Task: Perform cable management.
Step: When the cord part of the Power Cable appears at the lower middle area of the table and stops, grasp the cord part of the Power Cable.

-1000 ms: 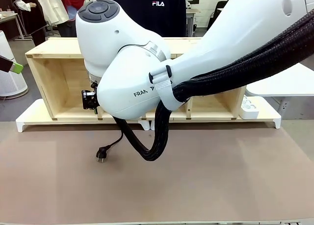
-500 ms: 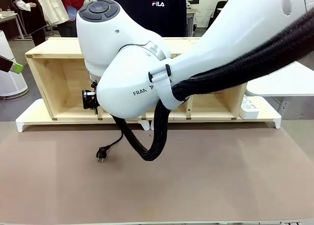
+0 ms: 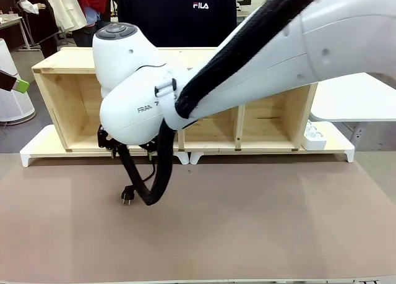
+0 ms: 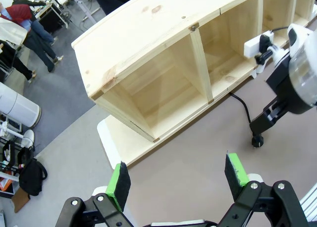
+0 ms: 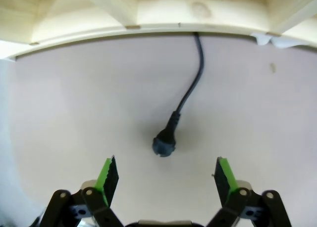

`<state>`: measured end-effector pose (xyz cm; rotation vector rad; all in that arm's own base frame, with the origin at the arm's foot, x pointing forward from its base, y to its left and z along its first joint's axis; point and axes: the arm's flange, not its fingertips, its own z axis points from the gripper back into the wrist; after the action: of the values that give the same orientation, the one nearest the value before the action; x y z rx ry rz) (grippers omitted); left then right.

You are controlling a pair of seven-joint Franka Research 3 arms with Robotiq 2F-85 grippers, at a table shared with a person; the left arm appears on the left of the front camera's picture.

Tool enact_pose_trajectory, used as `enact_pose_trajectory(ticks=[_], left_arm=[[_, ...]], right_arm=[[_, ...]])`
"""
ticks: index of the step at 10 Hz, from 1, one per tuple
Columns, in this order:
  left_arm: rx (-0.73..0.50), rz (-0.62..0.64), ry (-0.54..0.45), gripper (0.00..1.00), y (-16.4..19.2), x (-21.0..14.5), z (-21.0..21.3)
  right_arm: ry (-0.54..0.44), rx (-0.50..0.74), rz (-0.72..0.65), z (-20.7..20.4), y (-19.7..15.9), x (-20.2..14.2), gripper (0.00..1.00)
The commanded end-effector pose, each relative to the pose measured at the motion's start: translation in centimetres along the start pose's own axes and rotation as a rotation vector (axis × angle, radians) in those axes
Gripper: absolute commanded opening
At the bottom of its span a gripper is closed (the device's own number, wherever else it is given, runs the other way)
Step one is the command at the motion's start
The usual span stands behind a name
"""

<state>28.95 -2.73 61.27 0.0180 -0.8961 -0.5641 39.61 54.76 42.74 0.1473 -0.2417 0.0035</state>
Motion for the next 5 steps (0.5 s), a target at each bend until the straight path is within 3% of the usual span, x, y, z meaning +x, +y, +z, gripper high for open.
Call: enact_pose_trajectory(ticks=[1,5], left_arm=[[0.005,0.002,-0.012,1.0,0.1,0.1,-0.2],[0.005,0.002,-0.012,1.0,0.1,0.1,-0.2]], right_arm=[[0.05,0.028,-0.027,-1.4,0.9,0.0,1.0],[0.087,0.019,-0.044,-6.6,-0.1,0.7,1.0]])
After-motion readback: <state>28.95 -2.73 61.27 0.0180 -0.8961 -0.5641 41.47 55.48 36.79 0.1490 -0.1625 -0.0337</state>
